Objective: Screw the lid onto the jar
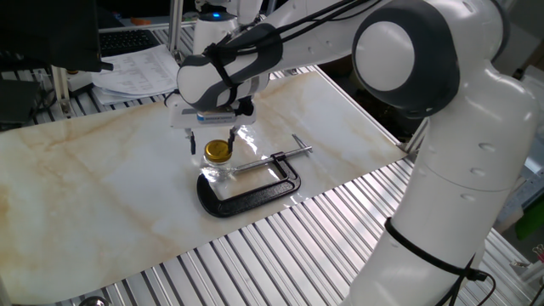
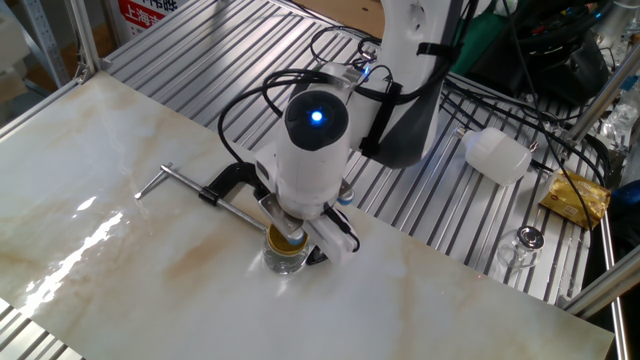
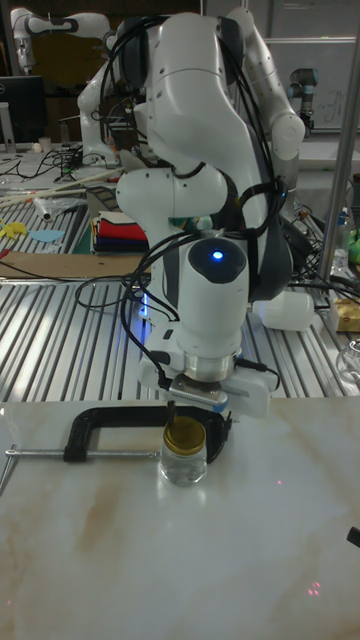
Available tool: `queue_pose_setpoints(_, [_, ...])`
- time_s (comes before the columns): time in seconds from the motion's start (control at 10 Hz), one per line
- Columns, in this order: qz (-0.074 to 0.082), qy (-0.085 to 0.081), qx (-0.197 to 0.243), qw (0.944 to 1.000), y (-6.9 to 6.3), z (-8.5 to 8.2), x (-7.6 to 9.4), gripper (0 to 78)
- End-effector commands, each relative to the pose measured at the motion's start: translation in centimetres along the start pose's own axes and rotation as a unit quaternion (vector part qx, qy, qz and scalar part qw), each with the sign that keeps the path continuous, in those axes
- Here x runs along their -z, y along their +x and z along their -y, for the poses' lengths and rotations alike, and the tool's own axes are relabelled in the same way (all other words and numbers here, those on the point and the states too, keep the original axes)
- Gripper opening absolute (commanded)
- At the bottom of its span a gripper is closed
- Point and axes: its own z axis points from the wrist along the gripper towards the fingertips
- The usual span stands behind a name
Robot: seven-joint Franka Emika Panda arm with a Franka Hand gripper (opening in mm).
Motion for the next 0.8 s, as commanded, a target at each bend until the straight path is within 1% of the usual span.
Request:
queue_pose_setpoints(0.1, [-0.002, -0.001, 0.002, 1.0, -0.16, 0.21, 0.01, 77.4])
queue_pose_setpoints(0.8, [-0.001, -0.002, 0.001, 1.0, -0.28, 0.37, -0.52, 77.4])
